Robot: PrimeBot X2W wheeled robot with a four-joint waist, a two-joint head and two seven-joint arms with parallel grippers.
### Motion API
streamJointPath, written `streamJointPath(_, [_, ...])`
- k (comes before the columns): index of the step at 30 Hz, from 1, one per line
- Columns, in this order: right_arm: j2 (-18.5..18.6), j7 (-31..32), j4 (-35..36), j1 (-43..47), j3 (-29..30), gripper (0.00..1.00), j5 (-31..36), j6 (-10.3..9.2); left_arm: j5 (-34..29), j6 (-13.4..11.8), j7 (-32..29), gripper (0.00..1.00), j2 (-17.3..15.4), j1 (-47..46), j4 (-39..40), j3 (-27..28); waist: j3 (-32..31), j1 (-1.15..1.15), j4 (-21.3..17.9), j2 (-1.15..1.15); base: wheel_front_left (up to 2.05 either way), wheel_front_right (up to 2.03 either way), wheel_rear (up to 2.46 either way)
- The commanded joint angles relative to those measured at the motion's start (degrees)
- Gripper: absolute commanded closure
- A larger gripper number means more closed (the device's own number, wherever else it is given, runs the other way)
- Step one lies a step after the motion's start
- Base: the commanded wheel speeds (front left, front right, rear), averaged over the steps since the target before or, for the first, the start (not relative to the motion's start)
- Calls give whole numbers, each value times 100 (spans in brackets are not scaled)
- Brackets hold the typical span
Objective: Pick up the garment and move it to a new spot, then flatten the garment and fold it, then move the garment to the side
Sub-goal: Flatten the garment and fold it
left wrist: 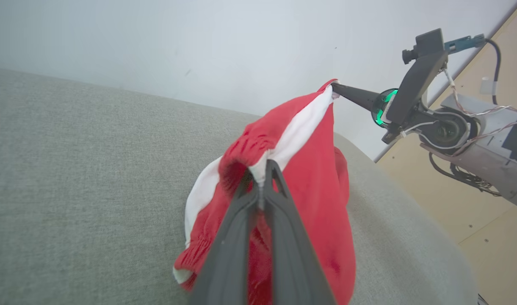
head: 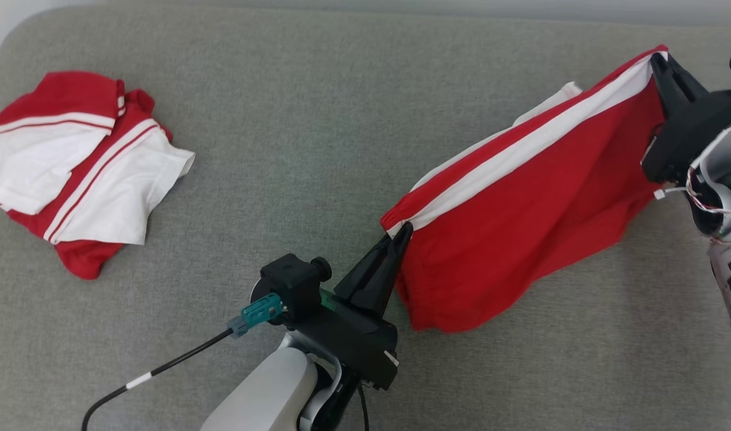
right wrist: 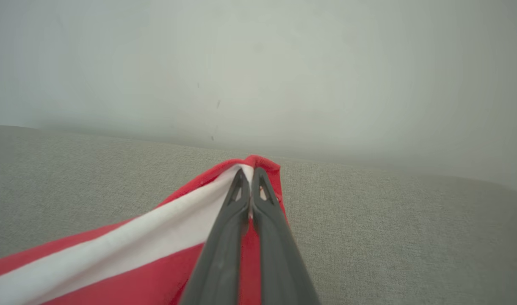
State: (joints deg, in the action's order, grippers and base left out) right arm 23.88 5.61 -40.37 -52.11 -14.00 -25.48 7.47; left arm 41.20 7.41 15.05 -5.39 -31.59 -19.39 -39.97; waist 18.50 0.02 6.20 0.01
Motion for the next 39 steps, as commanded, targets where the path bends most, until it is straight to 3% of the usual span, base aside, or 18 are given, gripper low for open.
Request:
streamJointPath(1, [-47,-49,-125,-121,-44,100,39,6,-45,6,18,100,43,-91,-53,-16,328,-2,281,-1,0,0,0])
streamJointPath(9, [-235,-289,-1365,-852,-447,100,67,6,-125,6,18,100,192,-335,-344,-35,509,-2,426,-1,0,0,0])
streamJointPath(10, [-263,-341,-1466,-902,-503,78,72,6,-166,6,18,90,196,-363,-387,-50,506,-2,432,-1,0,0,0])
streamJointPath(11, [-292,-373,-1559,-930,-557,51,55,6,-157,6,18,57,204,-373,-424,-73,500,-2,433,-1,0,0,0])
streamJointPath(12, [-320,-415,-1644,-945,-607,0,10,6,-155,6,18,0,213,-375,-444,-80,481,-2,424,-1,0,0,0])
streamJointPath(19, [-260,-799,-1788,-804,-1000,0,-367,6,-539,5,18,0,204,-54,-302,192,143,-2,284,-1,0,0,0])
streamJointPath(25, [48,-983,-1685,-444,-1272,0,-744,6,-1038,-159,18,0,60,585,177,1014,-140,-2,177,-1,0,0,0])
streamJointPath(30, [332,-1024,-1643,-38,-1414,0,-1133,6,-1919,-525,18,0,-120,1275,1017,1919,-287,-2,112,-1,0,0,0])
streamJointPath(33, [408,-1002,-1665,137,-1476,0,-1340,6,-2200,-678,18,0,-65,1667,1409,2464,-302,-2,100,-1,0,0,0])
streamJointPath(39, [370,-990,-1870,215,-1504,0,-1623,6,-2609,-608,18,0,83,2132,1717,3129,-209,-2,166,-1,0,0,0])
